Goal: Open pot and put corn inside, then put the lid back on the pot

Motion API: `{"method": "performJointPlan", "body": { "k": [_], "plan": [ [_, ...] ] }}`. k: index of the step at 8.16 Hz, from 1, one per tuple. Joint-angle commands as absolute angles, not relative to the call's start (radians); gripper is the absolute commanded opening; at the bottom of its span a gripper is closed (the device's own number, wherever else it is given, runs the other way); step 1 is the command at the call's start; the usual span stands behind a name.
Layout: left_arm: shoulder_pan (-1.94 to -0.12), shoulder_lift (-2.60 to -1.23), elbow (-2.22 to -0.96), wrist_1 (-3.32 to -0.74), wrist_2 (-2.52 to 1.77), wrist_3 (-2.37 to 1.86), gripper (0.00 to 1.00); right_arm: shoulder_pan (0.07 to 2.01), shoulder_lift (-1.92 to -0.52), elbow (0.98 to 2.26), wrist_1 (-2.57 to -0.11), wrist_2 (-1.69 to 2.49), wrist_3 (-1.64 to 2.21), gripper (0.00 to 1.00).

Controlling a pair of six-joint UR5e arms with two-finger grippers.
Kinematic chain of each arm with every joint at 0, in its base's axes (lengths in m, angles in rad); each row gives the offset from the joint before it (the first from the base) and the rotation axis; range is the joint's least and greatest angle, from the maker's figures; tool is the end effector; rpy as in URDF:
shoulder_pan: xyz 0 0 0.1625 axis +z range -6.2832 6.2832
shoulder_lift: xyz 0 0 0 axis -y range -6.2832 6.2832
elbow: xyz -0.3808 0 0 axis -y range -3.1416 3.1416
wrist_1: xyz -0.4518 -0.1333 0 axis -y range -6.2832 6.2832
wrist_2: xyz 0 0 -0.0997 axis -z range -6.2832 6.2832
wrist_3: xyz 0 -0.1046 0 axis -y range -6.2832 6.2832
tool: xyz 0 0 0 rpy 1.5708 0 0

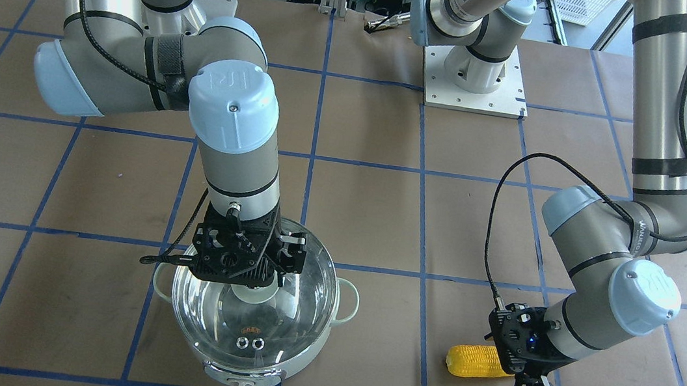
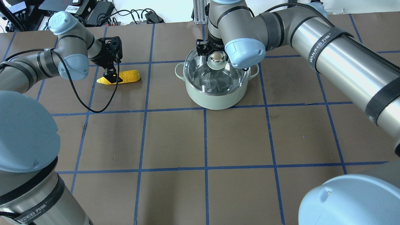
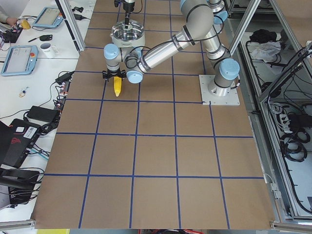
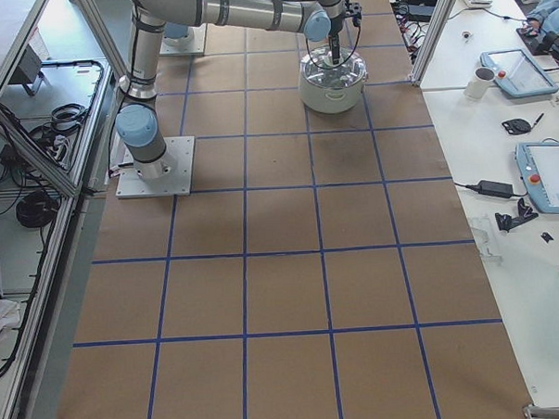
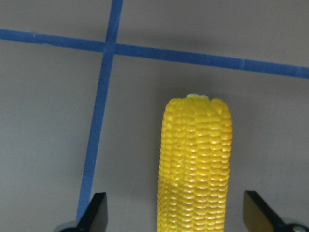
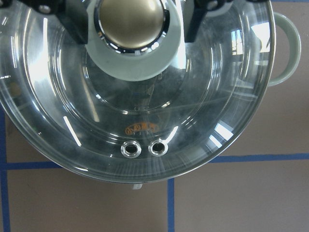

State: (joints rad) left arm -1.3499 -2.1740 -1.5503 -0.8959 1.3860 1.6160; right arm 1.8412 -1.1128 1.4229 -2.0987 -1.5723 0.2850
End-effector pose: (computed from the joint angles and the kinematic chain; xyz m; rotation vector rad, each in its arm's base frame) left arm 0.0050 -0.7184 0.1343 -1.9928 -2.3572 0.3137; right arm 0.3202 -0.6569 0.2856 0.0226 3.0664 -0.3231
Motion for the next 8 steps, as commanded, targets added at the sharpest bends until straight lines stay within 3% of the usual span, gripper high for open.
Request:
{"method": "performJointPlan", "body": {
  "k": [1,2,4,5,6,7,8],
  "plan": [
    [-1.35,-2.197,-1.548,-0.896,1.39,1.617,1.0,1.845,-1.109,1.424,-2.097,-1.611,0.259,0.51],
    [-1.35,-2.204,-1.546,-0.896,1.39,1.617,1.0,1.845,-1.111,1.424,-2.098,-1.609,0.256,0.41],
    [-1.35,-2.217,-1.543,-0.896,1.405,1.602,1.0,1.844,-1.111,1.422,-2.097,-1.609,0.261,0.33],
    [-1.35,-2.22,-1.543,-0.896,1.411,1.603,0.78,1.845,-1.115,1.408,-2.095,-1.609,0.258,0.33],
    [-1.35,-2.22,-1.543,-0.896,1.413,1.608,0.16,1.844,-1.129,1.401,-2.094,-1.611,0.252,0.33],
    [-1.35,-2.22,-1.543,-0.896,1.414,1.608,0.0,1.844,-1.156,1.394,-2.086,-1.609,0.244,0.33],
    [-1.35,-2.212,-1.543,-0.896,1.445,1.602,0.0,1.839,-1.199,1.394,-2.054,-1.609,0.23,0.33]
  ]
}}
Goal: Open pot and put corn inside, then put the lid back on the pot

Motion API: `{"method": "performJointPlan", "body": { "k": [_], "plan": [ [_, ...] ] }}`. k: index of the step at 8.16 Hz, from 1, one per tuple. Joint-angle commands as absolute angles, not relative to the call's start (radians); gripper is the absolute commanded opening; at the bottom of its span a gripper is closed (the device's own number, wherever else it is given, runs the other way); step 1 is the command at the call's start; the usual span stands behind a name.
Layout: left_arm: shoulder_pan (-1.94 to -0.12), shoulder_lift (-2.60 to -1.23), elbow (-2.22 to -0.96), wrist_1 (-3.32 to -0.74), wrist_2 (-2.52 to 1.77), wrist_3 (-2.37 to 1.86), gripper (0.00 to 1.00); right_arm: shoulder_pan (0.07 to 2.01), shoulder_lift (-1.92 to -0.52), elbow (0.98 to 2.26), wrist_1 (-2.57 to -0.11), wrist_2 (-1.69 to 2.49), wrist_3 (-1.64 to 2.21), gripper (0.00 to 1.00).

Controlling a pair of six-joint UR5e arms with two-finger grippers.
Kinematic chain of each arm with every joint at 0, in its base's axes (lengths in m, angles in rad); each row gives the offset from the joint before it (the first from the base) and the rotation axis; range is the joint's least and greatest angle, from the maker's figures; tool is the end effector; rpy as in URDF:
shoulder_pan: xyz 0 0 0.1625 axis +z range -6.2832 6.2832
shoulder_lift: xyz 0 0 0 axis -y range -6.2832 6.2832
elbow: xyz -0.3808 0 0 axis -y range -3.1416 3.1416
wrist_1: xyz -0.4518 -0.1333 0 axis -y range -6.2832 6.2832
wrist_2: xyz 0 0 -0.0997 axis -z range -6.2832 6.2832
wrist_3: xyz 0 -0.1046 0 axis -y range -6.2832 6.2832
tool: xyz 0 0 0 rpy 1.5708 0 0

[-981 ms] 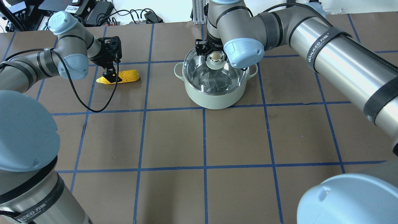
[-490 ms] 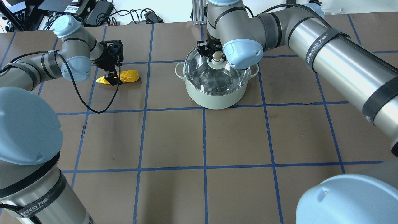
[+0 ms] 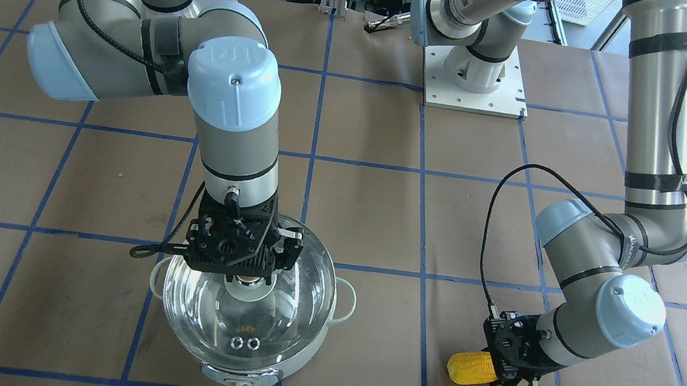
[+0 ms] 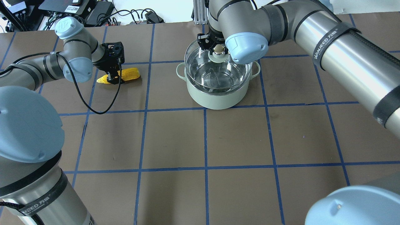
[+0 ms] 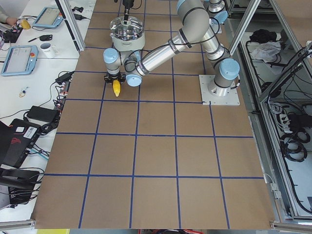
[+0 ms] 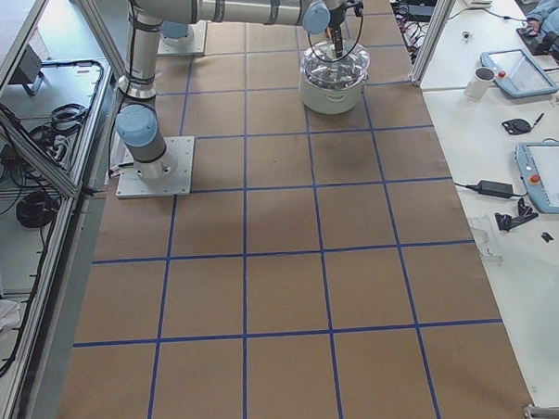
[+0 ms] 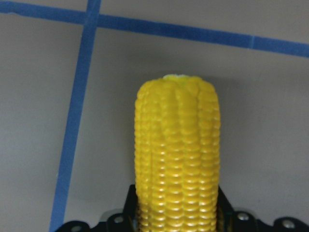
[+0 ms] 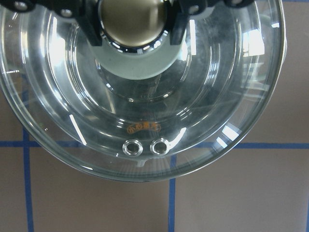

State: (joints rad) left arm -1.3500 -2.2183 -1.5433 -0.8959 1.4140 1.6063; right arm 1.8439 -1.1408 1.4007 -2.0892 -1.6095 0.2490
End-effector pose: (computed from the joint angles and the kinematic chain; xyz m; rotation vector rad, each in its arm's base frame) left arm 0.0079 -0.7183 0.1060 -1.9719 -2.3655 0.2432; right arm 0.3183 -0.6570 0.3170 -0.0294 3.0858 -0.4029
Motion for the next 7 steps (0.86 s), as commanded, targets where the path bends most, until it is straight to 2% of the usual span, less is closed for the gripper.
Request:
{"method": "performJointPlan", "body": {
  "k": [1,5,7],
  "plan": [
    [-1.35,-2.197,-1.543,-0.899,1.492,1.597,0.0,1.824,-1.263,1.394,-1.977,-1.6,0.204,0.33],
    [-1.382,-2.012,-1.548,-0.989,1.487,1.534,0.0,1.698,-1.469,1.413,-1.705,-1.571,0.057,0.34],
    [-1.504,-1.932,-1.546,-0.989,1.486,1.453,0.0,1.635,-1.531,1.425,-1.584,-1.569,0.002,0.32]
  ]
}}
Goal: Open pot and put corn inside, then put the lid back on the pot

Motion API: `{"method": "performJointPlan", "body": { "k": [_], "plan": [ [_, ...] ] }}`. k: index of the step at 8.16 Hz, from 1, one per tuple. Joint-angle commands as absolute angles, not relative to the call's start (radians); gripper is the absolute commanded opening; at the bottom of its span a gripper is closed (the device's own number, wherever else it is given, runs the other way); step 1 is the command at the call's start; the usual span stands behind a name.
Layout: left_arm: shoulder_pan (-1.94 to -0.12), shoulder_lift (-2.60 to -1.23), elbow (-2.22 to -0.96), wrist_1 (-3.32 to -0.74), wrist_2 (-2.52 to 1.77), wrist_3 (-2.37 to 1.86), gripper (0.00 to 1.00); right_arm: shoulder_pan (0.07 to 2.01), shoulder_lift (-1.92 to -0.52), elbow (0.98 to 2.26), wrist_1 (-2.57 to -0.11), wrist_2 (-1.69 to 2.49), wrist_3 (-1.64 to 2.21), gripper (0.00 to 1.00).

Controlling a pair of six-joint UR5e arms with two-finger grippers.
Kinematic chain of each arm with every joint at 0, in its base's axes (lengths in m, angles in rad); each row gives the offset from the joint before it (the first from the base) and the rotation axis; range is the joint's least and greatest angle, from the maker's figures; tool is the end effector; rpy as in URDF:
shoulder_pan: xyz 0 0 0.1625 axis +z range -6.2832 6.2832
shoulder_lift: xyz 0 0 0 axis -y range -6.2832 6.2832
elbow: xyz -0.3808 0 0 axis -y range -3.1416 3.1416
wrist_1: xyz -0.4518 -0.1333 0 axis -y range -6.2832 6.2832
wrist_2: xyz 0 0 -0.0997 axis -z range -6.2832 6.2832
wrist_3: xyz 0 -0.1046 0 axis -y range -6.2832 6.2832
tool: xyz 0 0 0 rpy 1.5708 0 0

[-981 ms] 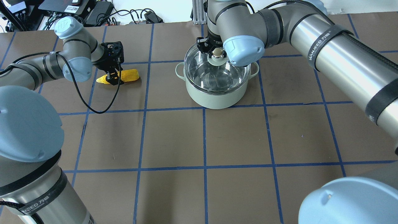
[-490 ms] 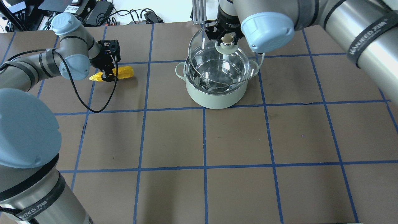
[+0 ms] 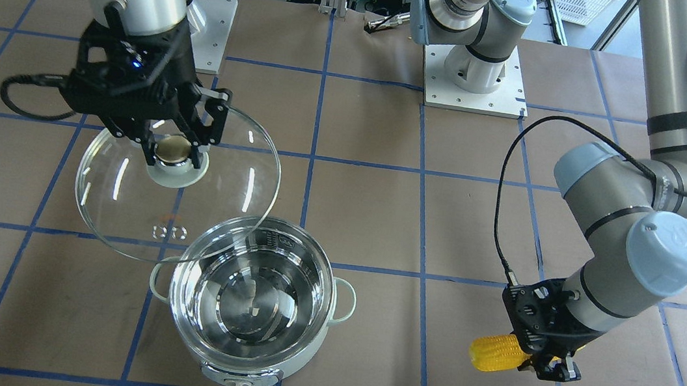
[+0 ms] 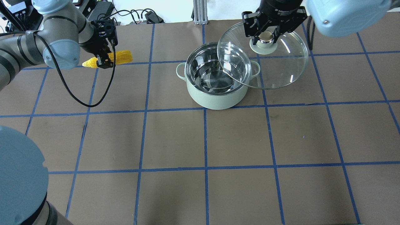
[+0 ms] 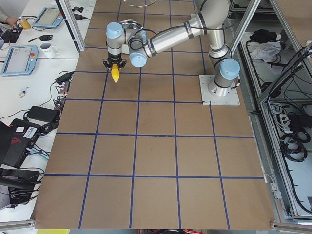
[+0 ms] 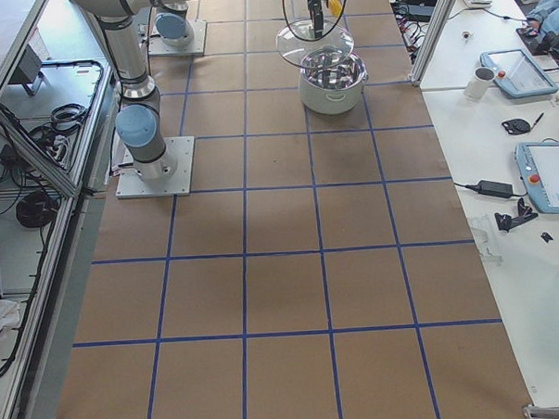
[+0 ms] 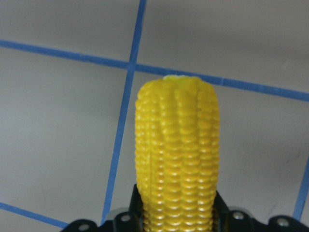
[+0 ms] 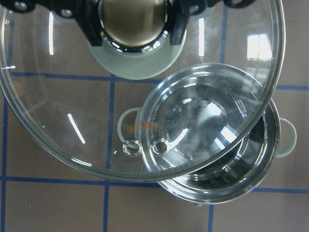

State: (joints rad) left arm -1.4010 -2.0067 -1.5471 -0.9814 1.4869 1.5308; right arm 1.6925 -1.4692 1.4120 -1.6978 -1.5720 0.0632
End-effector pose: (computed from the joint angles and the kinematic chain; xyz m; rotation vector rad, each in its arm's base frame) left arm -0.0232 -0.7053 0.2417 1.9288 2.3646 -0.2751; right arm 0.2059 -0.5862 0.4826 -0.0909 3.1113 -0.2864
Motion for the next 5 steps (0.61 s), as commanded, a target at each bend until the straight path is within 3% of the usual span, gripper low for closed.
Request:
{"method": "performJointPlan", "body": {
  "k": [1,5],
  "plan": [
    [-1.591,-1.905,-1.546,-0.983,1.494,1.349,0.0,1.631,-1.545,1.442,-1.571,-1.566,-0.026,0.31],
    [-1.808,-1.905,-1.546,-0.895,1.485,1.1,0.0,1.631,-1.552,1.457,-1.575,-1.566,-0.034,0.34]
  ]
}}
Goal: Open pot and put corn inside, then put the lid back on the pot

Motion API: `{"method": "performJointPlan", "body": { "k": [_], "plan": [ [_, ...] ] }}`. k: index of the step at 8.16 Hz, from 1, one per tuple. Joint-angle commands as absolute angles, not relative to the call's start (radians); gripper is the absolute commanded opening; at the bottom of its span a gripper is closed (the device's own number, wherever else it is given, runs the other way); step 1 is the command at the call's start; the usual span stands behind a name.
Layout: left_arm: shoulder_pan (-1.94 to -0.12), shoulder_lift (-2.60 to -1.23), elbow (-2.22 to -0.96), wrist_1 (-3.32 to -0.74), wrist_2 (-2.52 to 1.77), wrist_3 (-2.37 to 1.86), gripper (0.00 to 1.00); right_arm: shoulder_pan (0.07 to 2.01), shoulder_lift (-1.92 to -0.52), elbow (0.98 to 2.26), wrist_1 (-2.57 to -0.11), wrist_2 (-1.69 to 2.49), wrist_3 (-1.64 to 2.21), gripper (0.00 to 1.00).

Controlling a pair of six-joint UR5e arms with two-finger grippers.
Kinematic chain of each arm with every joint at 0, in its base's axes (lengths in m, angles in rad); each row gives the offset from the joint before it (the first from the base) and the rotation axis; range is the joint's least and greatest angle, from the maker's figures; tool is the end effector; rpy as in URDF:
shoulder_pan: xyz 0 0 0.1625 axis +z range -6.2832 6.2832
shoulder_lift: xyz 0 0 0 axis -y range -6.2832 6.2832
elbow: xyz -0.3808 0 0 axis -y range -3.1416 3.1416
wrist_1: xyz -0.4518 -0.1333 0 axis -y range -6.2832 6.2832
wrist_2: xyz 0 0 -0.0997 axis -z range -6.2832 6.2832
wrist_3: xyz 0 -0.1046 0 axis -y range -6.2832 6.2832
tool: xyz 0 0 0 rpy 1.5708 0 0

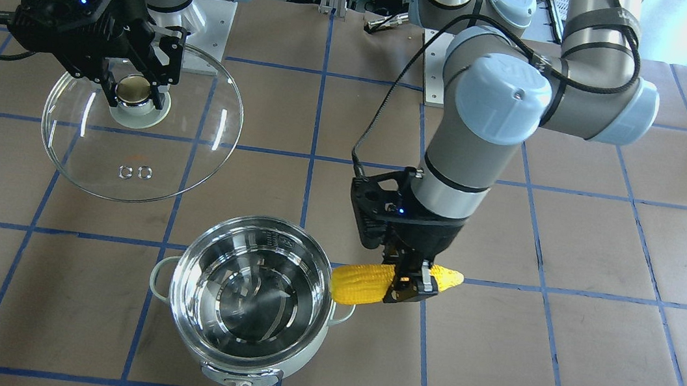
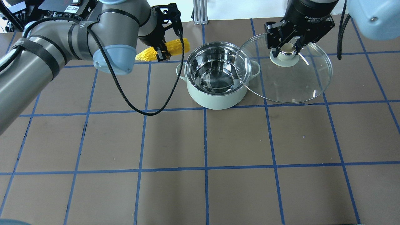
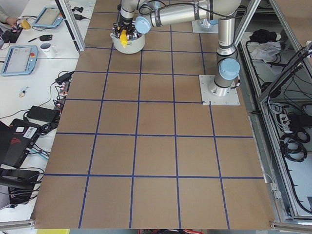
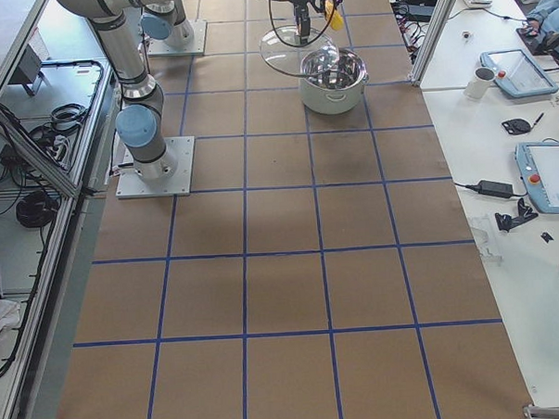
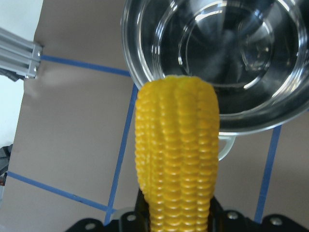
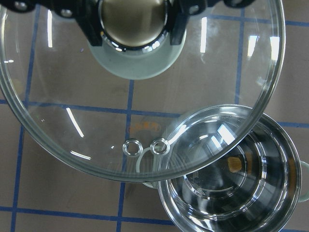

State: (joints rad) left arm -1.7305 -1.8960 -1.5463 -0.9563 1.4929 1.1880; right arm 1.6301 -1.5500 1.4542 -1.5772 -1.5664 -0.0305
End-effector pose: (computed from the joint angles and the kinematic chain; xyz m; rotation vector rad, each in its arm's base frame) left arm -0.2478 -0.6491 0.3211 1.8978 2.3467 -0.4735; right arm 0.1672 -0.5586 0.4926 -0.1409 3.1285 -0.1601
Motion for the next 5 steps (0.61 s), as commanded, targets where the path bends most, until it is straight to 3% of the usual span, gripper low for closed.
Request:
{"method": "performJointPlan", "body": {
  "k": [1,5],
  "plan": [
    [-1.836,-1.913,-1.545,-0.849,1.482,1.059,0.0,1.631,-1.552,1.457,-1.577,-1.566,-0.037,0.34],
    [-1.907,-1.976,-1.545,-0.763,1.445,1.072,0.0,1.631,-1.552,1.457,-1.578,-1.566,-0.043,0.34]
  ]
}}
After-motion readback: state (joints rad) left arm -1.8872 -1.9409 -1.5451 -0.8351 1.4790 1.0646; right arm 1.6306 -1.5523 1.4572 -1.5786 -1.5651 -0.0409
